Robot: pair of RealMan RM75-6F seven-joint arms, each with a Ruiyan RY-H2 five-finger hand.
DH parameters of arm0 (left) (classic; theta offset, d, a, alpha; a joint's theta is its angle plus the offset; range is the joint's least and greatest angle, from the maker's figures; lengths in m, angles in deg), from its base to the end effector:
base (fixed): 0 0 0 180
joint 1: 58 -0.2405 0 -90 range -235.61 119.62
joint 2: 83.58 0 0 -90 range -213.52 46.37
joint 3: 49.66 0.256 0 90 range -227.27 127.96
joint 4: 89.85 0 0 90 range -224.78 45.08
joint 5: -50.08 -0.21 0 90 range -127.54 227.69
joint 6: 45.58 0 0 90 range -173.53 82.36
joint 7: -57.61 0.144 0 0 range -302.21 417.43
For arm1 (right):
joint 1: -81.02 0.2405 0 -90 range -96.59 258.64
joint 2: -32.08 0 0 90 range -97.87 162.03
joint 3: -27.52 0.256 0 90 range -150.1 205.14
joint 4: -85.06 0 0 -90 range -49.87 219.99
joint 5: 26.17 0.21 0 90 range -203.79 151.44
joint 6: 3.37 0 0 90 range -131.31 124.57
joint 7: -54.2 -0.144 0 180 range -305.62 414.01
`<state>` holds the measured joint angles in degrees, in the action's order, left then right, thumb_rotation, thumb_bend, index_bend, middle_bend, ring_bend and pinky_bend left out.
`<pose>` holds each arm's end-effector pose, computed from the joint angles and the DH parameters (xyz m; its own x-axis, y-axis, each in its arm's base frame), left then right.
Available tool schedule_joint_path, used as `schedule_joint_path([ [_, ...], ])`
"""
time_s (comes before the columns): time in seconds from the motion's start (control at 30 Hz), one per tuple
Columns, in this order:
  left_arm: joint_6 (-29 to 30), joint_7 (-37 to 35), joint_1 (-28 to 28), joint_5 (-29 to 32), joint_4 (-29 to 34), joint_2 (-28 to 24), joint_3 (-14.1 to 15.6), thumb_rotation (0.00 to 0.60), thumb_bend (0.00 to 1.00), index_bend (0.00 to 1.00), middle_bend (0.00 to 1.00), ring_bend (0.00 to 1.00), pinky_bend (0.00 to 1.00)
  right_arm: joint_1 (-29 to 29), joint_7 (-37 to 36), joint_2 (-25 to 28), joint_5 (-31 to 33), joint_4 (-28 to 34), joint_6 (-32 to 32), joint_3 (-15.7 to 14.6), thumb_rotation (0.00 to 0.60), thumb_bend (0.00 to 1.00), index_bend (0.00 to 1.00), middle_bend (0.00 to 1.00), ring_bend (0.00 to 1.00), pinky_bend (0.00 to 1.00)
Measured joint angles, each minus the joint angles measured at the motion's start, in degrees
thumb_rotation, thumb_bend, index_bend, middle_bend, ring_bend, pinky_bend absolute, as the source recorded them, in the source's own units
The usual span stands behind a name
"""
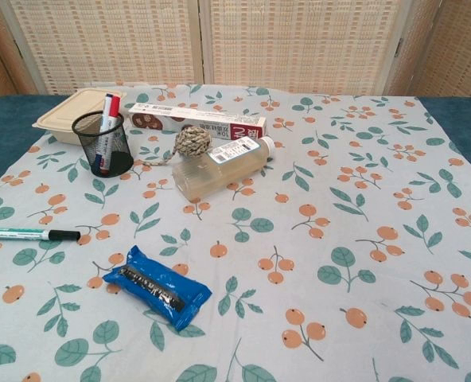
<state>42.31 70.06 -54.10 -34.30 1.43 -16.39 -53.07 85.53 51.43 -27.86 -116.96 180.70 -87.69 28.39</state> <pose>-0.3133 0.1775 0.1528 0.5537 -0.0393 0.8318 0.8326 0.0426 -0.5522 -0.2989 -0.1707 0.1656 0.3744 -0.0553 0.9256 -0.9255 -0.0842 0.3693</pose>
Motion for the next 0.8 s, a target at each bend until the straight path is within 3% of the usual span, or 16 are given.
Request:
schedule_joint_path([
  [0.8, 0.31, -0.09, 0.02, -0.77, 0.19, 0.24, 0.17, 0.6, 0.42, 0.11, 0.01, 0.0, 0.14, -0.12, 0.15, 0.19, -0.08, 0.35, -0.2, -0.05, 0.6, 0.0, 0.23, 0.08, 0.05, 0.0],
])
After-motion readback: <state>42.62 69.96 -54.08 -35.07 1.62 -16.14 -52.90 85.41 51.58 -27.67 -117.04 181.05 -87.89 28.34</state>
